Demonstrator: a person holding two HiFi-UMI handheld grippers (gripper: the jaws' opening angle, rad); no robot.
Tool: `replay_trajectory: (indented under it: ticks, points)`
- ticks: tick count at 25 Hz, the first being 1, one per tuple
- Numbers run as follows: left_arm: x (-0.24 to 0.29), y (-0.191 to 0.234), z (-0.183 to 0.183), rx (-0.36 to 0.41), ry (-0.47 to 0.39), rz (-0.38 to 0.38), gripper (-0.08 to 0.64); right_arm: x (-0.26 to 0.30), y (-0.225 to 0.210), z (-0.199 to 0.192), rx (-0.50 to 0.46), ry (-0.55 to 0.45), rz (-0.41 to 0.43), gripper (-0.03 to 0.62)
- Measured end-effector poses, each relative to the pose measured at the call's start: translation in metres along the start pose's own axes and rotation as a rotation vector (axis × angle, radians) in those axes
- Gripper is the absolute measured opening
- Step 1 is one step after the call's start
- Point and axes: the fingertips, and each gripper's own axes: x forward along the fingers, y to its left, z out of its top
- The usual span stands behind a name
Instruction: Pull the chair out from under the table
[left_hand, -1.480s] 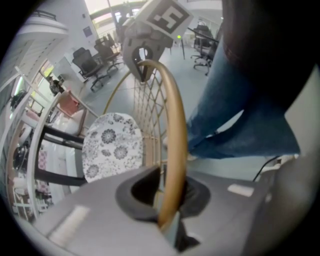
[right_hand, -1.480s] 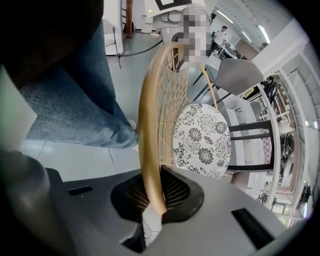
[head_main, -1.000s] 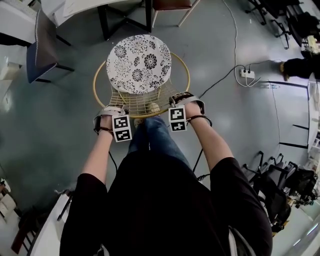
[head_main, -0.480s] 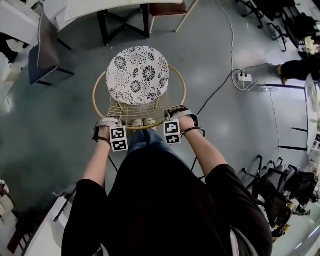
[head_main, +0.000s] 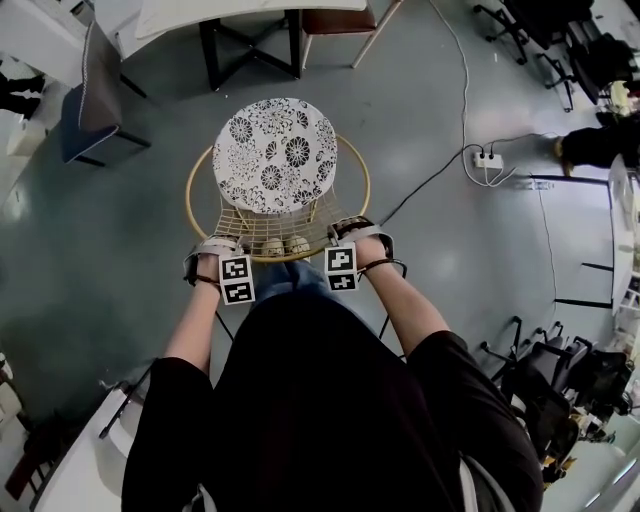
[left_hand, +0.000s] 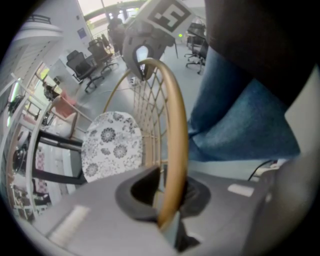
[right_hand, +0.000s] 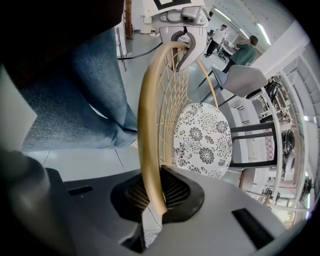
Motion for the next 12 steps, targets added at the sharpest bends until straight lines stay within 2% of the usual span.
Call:
replay_trajectory:
  ticks: [6,12]
  points:
    - [-0.001,0.015,-0.002,0.009,0.004,0.028,0.031,0.000,-0.013,-0.002,0.019,-0.005,-0.004,0.026]
    - [-0.002,0.016,-0.003,0.022,0.005,0.010,0.039,0.000,-0.018,-0.004,0.062,-0.002,-0.005,0.026]
